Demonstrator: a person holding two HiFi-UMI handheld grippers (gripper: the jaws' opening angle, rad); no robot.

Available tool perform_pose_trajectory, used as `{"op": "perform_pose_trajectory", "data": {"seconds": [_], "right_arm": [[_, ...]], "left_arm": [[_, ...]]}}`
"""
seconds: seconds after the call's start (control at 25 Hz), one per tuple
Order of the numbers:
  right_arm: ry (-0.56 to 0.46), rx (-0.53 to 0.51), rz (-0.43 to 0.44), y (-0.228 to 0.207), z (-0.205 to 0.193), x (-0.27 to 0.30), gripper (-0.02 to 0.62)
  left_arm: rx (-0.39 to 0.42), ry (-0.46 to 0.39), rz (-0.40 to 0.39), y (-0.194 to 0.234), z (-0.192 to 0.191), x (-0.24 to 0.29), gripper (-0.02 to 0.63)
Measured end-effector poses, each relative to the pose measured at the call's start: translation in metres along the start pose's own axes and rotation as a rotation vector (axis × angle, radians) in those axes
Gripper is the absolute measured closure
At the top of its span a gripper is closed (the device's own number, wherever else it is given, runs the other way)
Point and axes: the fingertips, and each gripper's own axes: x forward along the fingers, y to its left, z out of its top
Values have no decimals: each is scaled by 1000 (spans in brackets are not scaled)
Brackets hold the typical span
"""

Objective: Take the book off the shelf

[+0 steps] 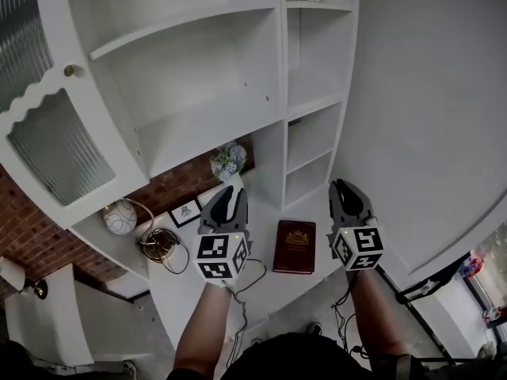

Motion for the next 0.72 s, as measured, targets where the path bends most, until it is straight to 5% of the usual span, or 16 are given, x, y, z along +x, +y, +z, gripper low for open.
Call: {"op": "perform_pose_trajectory", "data": {"seconds": [0.72], "right_arm": [[11,-56,-44,5,-10,9,558]], "left_arm": [[-19,27,-45,17,-22,2,526]]}}
